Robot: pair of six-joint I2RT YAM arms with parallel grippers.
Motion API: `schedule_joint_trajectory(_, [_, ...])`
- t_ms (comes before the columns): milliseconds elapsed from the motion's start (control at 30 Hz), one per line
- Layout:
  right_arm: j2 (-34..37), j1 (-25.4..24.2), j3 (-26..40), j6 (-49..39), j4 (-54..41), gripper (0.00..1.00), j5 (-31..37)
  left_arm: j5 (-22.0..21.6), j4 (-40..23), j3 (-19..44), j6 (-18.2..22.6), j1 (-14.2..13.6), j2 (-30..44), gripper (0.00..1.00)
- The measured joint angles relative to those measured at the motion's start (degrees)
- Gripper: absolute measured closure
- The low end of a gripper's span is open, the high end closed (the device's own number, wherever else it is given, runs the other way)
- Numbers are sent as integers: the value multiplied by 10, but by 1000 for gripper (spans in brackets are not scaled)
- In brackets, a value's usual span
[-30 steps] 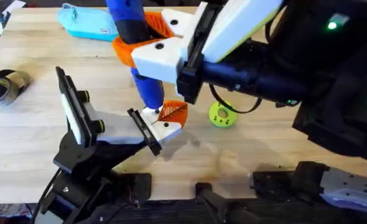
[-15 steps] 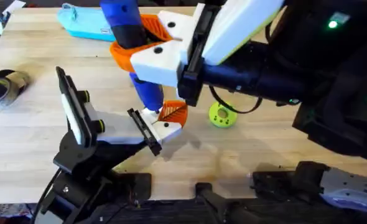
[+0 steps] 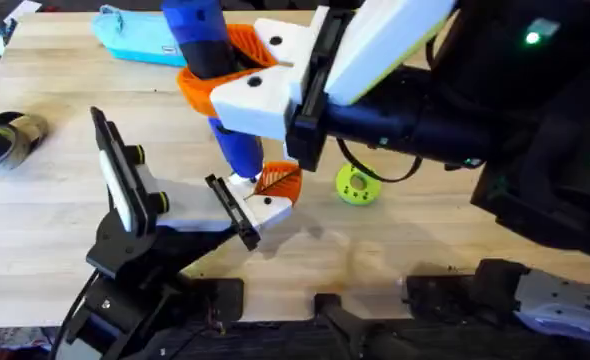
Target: Pick up the gripper from the table and insert it into the empty holder that is missing its gripper. Then pick up a screw, insert it into the mounting hole, and use the screwdriver to tighten it. Finally, clean up the table by picking up the vegetable and placing it into the bucket.
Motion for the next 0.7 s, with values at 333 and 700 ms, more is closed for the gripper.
schedule_joint_trajectory(333, [0,-1,3,-15,-12,963,9,0,0,0,-4,-1,4,986])
schedule_joint_trajectory(700, [6,-1,2,-15,9,967,14,-1,1,0,-3,-1,3,986])
